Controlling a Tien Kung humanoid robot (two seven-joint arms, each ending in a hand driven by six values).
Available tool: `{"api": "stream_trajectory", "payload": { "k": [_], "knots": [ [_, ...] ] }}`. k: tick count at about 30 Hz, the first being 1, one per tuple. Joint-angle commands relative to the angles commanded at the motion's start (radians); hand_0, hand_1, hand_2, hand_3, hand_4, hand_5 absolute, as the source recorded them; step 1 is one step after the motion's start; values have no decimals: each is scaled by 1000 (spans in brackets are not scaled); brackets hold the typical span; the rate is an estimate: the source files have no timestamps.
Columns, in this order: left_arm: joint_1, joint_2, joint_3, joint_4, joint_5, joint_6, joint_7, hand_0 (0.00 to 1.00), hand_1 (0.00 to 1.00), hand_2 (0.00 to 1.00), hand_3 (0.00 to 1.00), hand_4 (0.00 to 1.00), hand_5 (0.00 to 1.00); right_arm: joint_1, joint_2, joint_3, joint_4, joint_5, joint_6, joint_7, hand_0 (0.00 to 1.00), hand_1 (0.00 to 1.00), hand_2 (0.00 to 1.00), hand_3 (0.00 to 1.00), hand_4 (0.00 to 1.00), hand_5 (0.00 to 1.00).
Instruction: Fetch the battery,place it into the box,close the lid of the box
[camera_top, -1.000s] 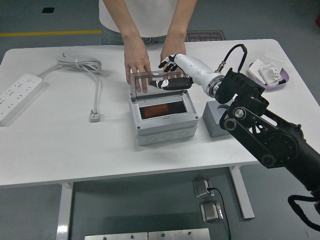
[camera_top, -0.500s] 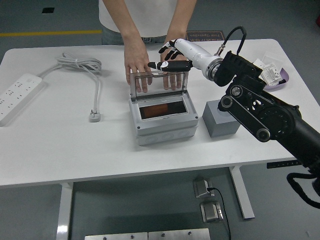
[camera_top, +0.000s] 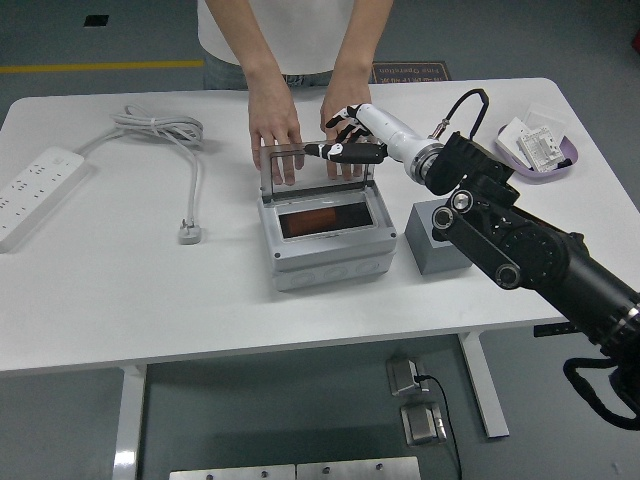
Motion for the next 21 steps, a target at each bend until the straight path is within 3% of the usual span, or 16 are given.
{"api": "stream_trajectory", "payload": {
  "k": [21],
  "knots": [
    [5, -9, 0, 0, -12, 2, -2, 671, 678, 650, 755, 738, 374, -62, -85, -73, 205, -44, 17, -63, 761, 611, 612, 727, 976, 765]
  ]
}}
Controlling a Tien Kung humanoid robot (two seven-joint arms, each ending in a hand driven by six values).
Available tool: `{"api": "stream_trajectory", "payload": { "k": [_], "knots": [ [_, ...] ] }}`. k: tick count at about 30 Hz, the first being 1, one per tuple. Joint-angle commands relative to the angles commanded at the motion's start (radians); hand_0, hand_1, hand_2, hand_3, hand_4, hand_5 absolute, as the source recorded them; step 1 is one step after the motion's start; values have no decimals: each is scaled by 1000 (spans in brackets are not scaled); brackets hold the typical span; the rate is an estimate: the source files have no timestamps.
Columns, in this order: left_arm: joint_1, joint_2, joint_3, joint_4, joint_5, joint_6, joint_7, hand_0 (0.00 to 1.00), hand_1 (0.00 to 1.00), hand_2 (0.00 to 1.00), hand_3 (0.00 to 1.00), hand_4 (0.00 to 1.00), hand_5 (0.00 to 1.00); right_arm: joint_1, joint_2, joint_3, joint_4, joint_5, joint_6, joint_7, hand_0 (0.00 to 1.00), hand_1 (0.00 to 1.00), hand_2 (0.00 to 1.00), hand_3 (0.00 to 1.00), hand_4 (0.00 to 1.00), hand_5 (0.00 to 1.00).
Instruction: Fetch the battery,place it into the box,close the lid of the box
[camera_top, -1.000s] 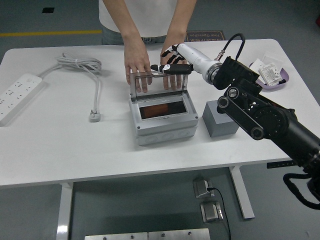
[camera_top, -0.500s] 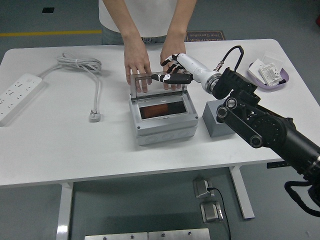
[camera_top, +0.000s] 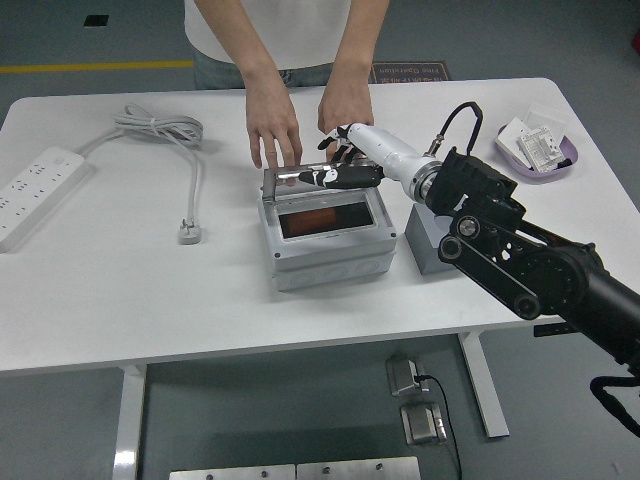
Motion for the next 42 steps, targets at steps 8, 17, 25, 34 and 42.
{"api": "stream_trajectory", "payload": {
  "k": [8, 17, 25, 34, 42],
  "knots": [
    [3, -2, -1, 0, -2, 0, 0, 672, 678, 651, 754, 738, 373, -23, -7, -6, 39, -11, 8, -13, 755, 605, 612, 723, 967, 757],
    [6, -7, -3, 0, -4, 1, 1, 672, 678, 651, 754, 740, 375, -51, -9, -10, 84, -28, 4, -16, 756, 603, 611, 737, 954, 745],
    [7, -10, -8, 0, 2, -1, -2, 671, 678, 651, 754, 740, 376, -61, -11, -19, 94, -31, 1, -17, 754, 593, 609, 736, 951, 742],
    [7, -12, -4, 0, 1, -2, -1, 671, 678, 650, 755, 741, 373, -71, -11, -21, 86, -29, -4, -13, 743, 584, 607, 743, 949, 742],
    [9, -12, -4, 0, 2, -3, 0, 671, 678, 649, 755, 742, 372, -78, -12, -7, 85, -36, -6, -11, 744, 583, 602, 746, 949, 744]
  ]
}}
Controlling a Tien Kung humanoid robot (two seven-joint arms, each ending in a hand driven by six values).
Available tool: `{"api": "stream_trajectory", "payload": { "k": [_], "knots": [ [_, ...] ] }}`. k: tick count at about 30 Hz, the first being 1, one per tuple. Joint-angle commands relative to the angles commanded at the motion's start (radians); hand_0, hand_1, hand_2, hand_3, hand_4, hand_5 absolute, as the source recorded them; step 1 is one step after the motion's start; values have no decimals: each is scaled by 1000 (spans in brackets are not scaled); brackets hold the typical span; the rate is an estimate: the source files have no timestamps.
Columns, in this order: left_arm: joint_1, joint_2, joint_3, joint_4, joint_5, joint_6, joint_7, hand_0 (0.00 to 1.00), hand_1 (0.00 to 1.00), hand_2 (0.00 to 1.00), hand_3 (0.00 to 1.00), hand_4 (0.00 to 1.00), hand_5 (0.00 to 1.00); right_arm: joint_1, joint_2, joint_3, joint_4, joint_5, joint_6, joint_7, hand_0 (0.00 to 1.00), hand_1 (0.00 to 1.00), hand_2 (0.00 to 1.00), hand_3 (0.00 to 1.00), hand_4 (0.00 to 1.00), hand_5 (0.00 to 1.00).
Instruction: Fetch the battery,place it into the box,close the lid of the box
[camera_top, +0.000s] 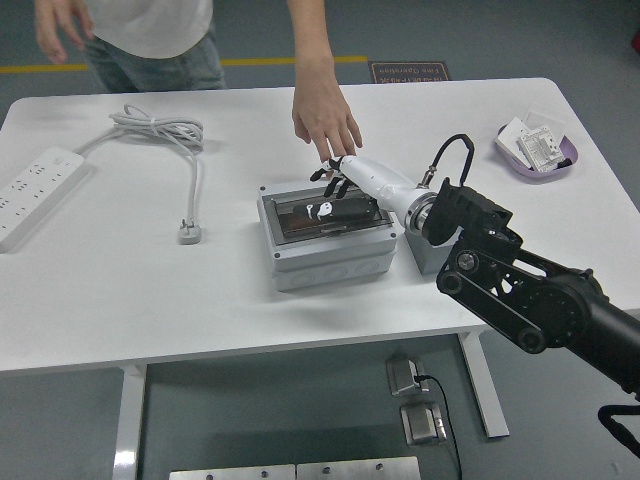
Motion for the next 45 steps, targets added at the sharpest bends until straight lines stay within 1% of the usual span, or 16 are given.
{"api": "stream_trajectory", "payload": {
  "k": [7, 10, 13, 16, 20, 23, 25, 28, 32, 36, 37, 42, 45],
  "knots": [
    [4, 2, 0, 0, -1, 0, 0, 671, 678, 649, 753, 742, 371, -14, -1, 38, 13, -24, 6, -7, 744, 582, 600, 750, 948, 744],
    [8, 2, 4, 0, -7, 0, 0, 671, 678, 649, 753, 742, 372, -35, 0, 87, 32, -58, 23, -23, 743, 581, 598, 751, 948, 745],
    [13, 2, 8, 0, -13, 1, 0, 671, 678, 649, 753, 742, 372, -71, 1, 149, 74, -113, 45, -48, 743, 581, 598, 751, 948, 745],
    [18, 2, 10, 0, -19, 2, 1, 671, 678, 649, 753, 742, 370, -117, 5, 224, 133, -178, 63, -69, 742, 576, 592, 751, 949, 749],
    [22, 4, 15, 0, -28, 3, 1, 671, 678, 649, 753, 742, 370, -167, 7, 330, 211, -264, 73, -80, 742, 576, 592, 751, 949, 749],
    [24, 5, 18, 0, -33, 3, 0, 671, 678, 649, 753, 742, 371, -190, 4, 399, 251, -312, 68, -76, 741, 577, 591, 743, 950, 754],
    [25, 8, 21, 0, -37, 3, 0, 671, 678, 649, 753, 742, 371, -207, 0, 453, 274, -337, 55, -67, 741, 577, 591, 743, 950, 754],
    [25, 12, 22, 0, -37, 3, -1, 671, 678, 650, 753, 743, 372, -233, -5, 520, 290, -347, 23, -43, 738, 581, 596, 741, 950, 757],
    [22, 22, 23, 0, -36, 2, -5, 671, 678, 650, 753, 743, 372, -290, -6, 624, 299, -331, -40, -1, 738, 581, 596, 741, 950, 757],
    [23, 30, 26, 0, -36, 1, -10, 671, 678, 650, 753, 743, 374, -358, -8, 720, 305, -284, -105, 44, 742, 583, 599, 730, 950, 758],
    [24, 33, 27, 0, -36, 1, -11, 671, 678, 650, 753, 743, 374, -382, -8, 752, 306, -264, -128, 60, 742, 583, 599, 730, 950, 758],
    [26, 39, 33, 0, -34, 0, -12, 671, 678, 650, 752, 743, 373, -442, -5, 863, 304, -202, -189, 106, 741, 581, 601, 722, 948, 759],
    [25, 43, 36, 0, -31, -1, -12, 671, 678, 650, 751, 742, 375, -464, -4, 920, 303, -158, -218, 135, 740, 579, 599, 711, 952, 769]
  ]
}}
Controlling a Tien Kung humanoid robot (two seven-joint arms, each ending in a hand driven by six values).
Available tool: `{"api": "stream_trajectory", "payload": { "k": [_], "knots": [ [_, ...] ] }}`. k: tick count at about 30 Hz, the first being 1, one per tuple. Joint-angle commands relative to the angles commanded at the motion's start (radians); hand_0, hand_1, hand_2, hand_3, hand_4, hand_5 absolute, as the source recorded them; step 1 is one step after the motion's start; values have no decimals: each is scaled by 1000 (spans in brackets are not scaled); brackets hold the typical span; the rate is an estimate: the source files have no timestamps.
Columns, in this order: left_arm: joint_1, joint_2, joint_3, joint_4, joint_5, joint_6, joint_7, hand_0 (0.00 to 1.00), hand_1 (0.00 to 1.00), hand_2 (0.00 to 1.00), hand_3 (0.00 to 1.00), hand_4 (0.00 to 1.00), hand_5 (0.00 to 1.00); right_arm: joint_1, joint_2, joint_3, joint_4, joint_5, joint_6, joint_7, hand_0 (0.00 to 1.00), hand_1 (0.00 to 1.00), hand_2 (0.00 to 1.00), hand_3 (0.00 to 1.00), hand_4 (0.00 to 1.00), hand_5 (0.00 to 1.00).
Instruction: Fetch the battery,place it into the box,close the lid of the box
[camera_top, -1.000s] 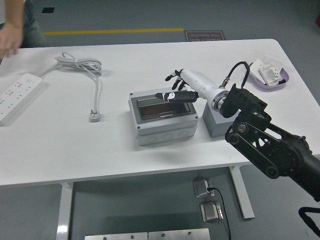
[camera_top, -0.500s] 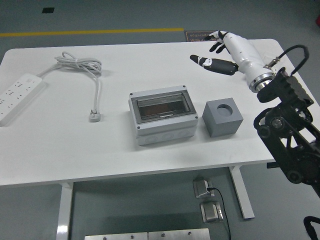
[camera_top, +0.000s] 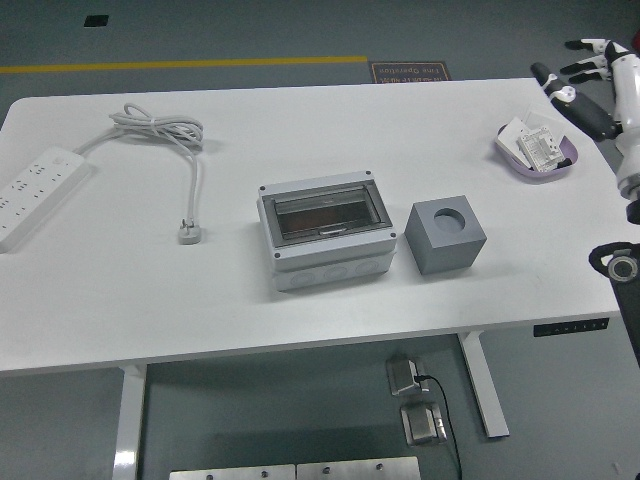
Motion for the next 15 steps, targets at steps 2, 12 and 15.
{"api": "stream_trajectory", "payload": {
  "k": [2, 12, 15],
  "knots": [
    [-3, 3, 5, 0, 3, -1, -3, 671, 678, 650, 751, 742, 375, -14, 1, 45, 0, 41, -24, 29, 740, 579, 599, 711, 952, 769],
    [-11, -7, 47, 0, -10, -6, -30, 672, 678, 649, 750, 738, 387, -67, -4, 185, 16, 167, -80, 123, 735, 579, 598, 704, 947, 772],
    [-7, -12, 48, 0, -13, -5, -29, 672, 678, 649, 750, 738, 387, -78, -3, 208, 19, 181, -84, 135, 735, 579, 598, 704, 947, 772]
  ]
}}
